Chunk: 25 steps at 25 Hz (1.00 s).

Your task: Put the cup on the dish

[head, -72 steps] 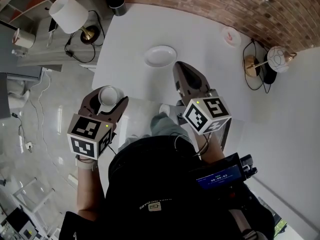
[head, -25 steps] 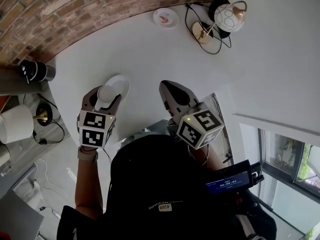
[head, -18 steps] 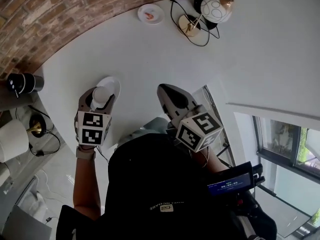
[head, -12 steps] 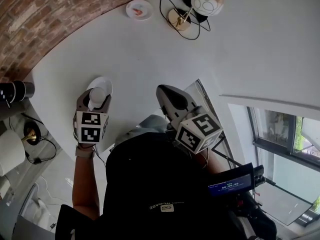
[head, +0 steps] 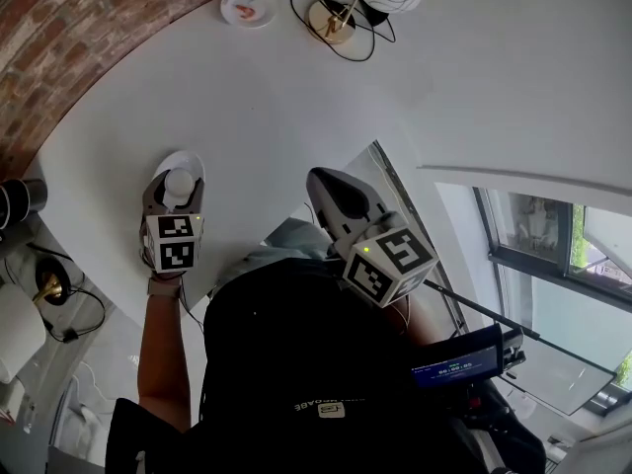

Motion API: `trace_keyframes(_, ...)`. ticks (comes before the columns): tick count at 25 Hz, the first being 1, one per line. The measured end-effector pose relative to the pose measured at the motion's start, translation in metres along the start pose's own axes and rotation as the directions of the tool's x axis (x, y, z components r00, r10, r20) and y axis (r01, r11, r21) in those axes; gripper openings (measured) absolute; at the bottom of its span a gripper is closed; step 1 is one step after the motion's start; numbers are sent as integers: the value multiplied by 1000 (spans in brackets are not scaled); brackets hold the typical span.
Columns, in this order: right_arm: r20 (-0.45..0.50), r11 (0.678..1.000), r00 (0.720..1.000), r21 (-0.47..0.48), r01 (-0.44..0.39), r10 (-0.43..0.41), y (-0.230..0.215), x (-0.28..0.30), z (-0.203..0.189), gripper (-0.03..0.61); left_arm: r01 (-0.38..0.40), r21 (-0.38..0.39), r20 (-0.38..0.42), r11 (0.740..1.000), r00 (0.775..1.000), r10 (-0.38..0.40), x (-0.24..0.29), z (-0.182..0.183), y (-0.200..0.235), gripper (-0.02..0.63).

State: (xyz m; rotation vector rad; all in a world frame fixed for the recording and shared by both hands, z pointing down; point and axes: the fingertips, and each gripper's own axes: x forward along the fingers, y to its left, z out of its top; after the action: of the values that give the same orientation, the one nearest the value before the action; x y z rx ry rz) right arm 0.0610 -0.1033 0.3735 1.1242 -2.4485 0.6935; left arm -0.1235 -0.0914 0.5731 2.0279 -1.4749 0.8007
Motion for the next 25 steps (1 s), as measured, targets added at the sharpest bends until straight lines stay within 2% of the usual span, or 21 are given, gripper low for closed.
trace_keyframes(7,-8,999,999,17,43,-43,-7,2,0,5,-11,12,-11,1000,1000,11,24,-16,1,268)
trace_keyframes(14,-20,998,998,26,54,-53,-5,8,2,5,-20,8,-30,1000,999,20,36,-25,8,268)
trace_keyframes(25,-27,997,997,38,68,-67,-5,13,2,5,-14,43,-19,999,1000,15,49,-32,3,268)
